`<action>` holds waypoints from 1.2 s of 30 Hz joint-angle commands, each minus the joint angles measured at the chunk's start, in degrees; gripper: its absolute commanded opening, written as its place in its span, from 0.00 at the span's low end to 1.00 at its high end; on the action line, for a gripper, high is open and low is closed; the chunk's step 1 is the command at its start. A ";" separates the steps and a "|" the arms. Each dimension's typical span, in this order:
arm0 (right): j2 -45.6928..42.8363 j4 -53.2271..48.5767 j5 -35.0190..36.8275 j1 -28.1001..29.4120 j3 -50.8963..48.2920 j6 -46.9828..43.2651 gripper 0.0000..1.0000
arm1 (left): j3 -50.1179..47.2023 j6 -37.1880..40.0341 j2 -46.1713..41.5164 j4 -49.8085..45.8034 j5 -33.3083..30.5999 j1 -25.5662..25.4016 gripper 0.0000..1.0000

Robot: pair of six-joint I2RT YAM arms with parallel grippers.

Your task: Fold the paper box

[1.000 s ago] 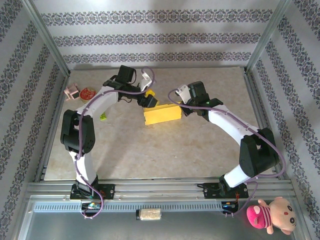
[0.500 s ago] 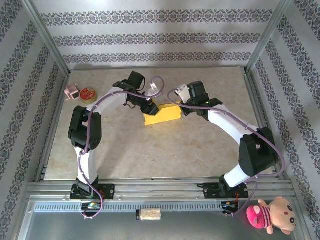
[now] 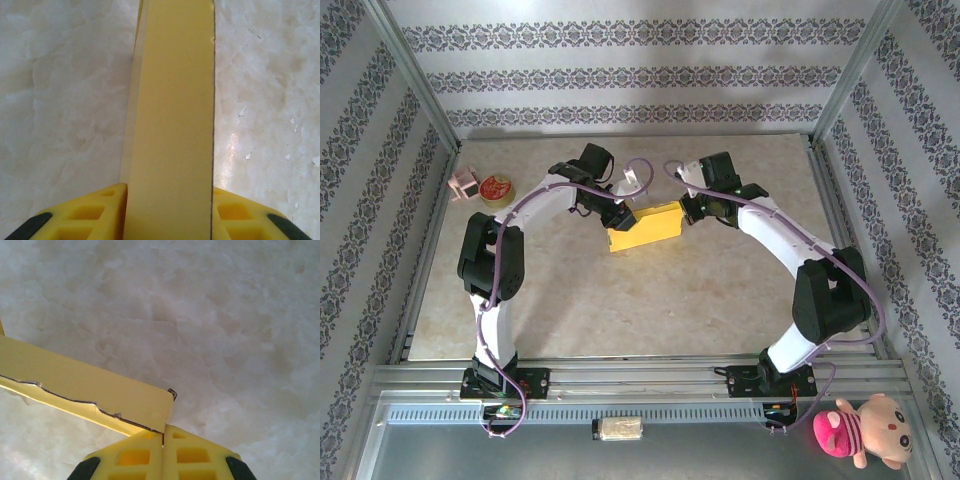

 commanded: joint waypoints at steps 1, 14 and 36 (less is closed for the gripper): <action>0.11 -2.94 -9.17 -0.18 3.33 5.54 0.02 | 0.70 0.60 1.86 -2.17 -3.10 -1.17 0.32; 1.21 -3.56 -11.78 -0.83 3.95 7.39 0.04 | 0.70 0.54 2.04 -1.93 -3.46 -1.49 0.30; 2.38 -7.11 -15.43 -0.80 7.82 8.67 0.03 | 2.03 0.36 3.12 -2.87 -3.90 -1.84 0.29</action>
